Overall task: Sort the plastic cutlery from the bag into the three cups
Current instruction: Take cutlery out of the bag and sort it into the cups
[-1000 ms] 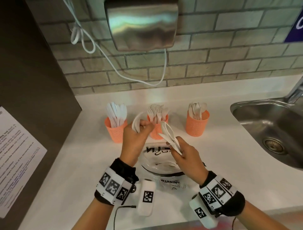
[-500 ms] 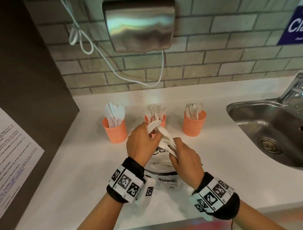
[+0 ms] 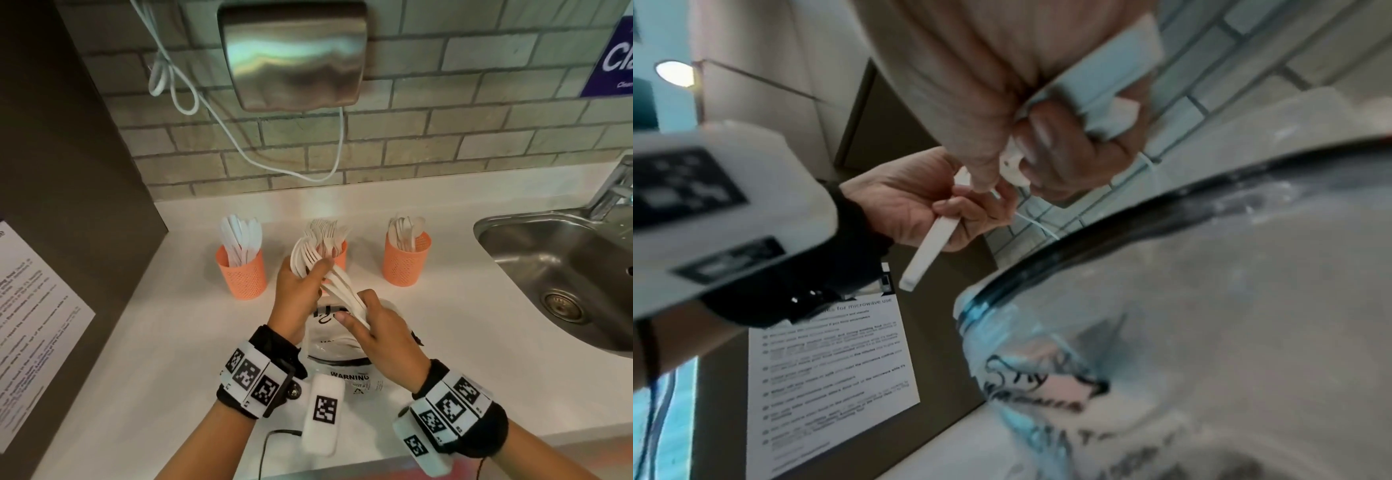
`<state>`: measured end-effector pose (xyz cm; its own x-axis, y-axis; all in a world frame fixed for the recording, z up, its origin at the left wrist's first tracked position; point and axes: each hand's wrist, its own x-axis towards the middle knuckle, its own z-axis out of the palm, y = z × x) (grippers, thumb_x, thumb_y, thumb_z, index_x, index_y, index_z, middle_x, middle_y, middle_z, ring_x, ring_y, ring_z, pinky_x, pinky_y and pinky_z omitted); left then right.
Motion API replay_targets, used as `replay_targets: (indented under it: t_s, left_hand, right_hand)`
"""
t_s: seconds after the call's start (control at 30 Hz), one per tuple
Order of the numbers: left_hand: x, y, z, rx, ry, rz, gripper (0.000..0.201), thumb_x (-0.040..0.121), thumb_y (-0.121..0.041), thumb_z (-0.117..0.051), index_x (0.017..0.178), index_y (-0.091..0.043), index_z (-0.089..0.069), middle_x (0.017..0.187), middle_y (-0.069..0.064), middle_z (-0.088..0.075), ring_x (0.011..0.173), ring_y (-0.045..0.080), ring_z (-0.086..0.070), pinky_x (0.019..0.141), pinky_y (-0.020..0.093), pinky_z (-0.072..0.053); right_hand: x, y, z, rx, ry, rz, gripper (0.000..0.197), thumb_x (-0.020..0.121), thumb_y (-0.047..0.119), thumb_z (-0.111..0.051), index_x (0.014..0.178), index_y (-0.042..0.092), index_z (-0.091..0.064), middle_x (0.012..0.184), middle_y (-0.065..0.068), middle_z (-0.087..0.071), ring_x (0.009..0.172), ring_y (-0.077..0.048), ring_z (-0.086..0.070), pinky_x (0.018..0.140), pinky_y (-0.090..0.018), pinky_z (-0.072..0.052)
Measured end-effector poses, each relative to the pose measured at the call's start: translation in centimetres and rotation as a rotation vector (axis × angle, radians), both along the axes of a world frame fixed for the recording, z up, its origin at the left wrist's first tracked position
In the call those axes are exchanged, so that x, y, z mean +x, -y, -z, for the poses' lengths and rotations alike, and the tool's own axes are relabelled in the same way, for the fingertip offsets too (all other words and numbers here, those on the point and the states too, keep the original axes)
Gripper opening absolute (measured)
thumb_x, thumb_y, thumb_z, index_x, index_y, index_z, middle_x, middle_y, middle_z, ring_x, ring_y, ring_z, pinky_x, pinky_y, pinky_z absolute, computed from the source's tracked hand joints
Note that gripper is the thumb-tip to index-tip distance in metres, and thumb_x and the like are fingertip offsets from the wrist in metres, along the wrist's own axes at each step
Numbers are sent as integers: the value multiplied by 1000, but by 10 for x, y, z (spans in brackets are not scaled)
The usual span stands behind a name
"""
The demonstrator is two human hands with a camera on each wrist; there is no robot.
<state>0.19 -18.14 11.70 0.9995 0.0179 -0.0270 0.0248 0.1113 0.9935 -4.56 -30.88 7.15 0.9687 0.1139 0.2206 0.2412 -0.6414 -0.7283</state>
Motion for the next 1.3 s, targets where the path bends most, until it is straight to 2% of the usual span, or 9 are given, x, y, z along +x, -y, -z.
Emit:
replay_targets:
  t_s: [0.13, 0.23, 0.37, 0.53, 0.6, 0.7, 0.83, 1.13, 1.3]
  left_hand:
    - [1, 1, 3, 15, 32, 5, 6, 91, -10, -55, 88, -6, -57, 50, -6, -51, 33, -2, -44, 35, 9, -32]
    - [12, -3, 4, -13, 13, -44, 26, 96, -18, -48, 70, -14, -54, 39, -10, -44, 33, 1, -33, 35, 13, -27]
    - [20, -8, -5, -261, -143, -11, 32, 99, -28, -41, 72, -15, -52, 58, -2, -61, 31, 4, -32, 33, 13, -27]
    - [30, -1, -10, -196, -78, 135, 39, 98, -33, -40, 65, -14, -49, 42, -7, -44, 40, 8, -39, 49, 21, -36]
    - [37, 1, -22, -156, -23, 128, 43, 97, -37, -40, 61, -14, -45, 39, -6, -46, 42, 10, -48, 52, 22, -45]
    - [57, 0, -44, -300, -4, 123, 45, 96, -41, -39, 61, -14, -43, 39, -3, -47, 43, 14, -56, 54, 23, -54]
    - [100, -4, -65, -387, 60, 57, 46, 95, -46, -41, 60, -15, -44, 35, -7, -32, 34, 7, -40, 50, 23, -48]
    - [176, 7, -18, -70, 218, 110, 30, 95, -25, -49, 67, -16, -54, 47, -6, -57, 37, 3, -41, 44, 18, -43]
    - [190, 15, 23, 112, 124, 118, 43, 91, -37, -54, 53, -19, -60, 40, -6, -48, 44, 11, -48, 62, 31, -46]
  right_hand:
    - [1, 2, 2, 20, -13, -43, 21, 92, 38, -46, 93, 19, -38, 57, 12, -40, 52, -3, -46, 51, -16, -35]
    - [-1, 4, 2, 102, -55, -76, 27, 89, 46, -42, 92, 20, -47, 61, 5, -45, 53, -6, -43, 53, -21, -34]
    - [0, 5, -2, 197, -118, -98, 28, 85, 52, -35, 80, 28, -47, 61, 9, -40, 53, -3, -40, 55, -19, -33]
    - [5, 10, -14, 420, -325, -126, 36, 93, 44, -33, 81, 11, -40, 62, -2, -28, 40, -3, -27, 38, -13, -25]
    - [7, 15, -16, 444, -409, -105, 38, 93, 47, -31, 84, 12, -42, 60, -3, -28, 39, -5, -22, 33, -14, -20]
    - [12, 23, -17, 479, -441, -67, 40, 93, 49, -28, 85, 16, -48, 54, 4, -30, 39, -6, -20, 34, -14, -18]
    - [17, 38, -21, 544, -465, -51, 41, 94, 49, -25, 94, 20, -53, 50, 7, -30, 38, -6, -19, 35, -12, -18]
    - [28, 66, -26, 763, -516, 58, 38, 99, 32, -28, 90, 8, -57, 54, -3, -44, 36, -8, -35, 38, -19, -31]
    - [33, 75, -22, 894, -538, 101, 35, 99, 30, -31, 93, 8, -59, 52, 2, -44, 38, -8, -35, 39, -18, -33]
